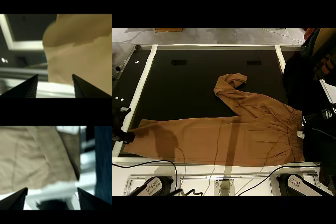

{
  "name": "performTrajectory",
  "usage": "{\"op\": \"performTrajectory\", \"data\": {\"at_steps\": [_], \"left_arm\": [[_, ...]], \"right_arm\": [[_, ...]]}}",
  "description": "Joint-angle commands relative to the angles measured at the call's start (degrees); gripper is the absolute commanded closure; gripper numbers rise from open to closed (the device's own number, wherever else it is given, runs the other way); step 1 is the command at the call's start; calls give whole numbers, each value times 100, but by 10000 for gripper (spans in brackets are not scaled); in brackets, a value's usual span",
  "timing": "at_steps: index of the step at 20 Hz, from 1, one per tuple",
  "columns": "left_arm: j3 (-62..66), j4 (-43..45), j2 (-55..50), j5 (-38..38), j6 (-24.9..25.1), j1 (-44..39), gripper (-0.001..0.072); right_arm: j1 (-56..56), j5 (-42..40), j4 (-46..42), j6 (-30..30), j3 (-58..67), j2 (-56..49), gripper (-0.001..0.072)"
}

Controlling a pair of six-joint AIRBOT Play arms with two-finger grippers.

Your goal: Fold the clothes and pants, and hang the long-sleeved shirts on hangers.

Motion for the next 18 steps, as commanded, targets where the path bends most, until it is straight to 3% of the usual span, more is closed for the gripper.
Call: {"op": "performTrajectory", "data": {"at_steps": [1, 4, 7, 11, 15, 18], "left_arm": [[173, -76, 90, 415, -470, -614, 247], [474, -101, 111, 951, -1150, -1674, 243], [520, -431, 87, 2197, -2024, -2804, 243], [669, -1384, -476, 3893, -3963, -4166, 244], [1875, -2041, -1910, 3528, -4063, -5235, 243], [2955, -2778, -3021, 3519, -4063, -5554, 241]], "right_arm": [[2, -1086, 885, 31, 9, 2, 16], [2, -2111, 1281, 33, 9, 0, 17], [2, -2575, 1294, 31, 9, 0, 17], [2, -2625, 1257, 24, 9, -2, 17], [2, -2684, 1231, 24, 9, -2, 17], [2, -2686, 1231, 24, 7, -2, 17]]}}
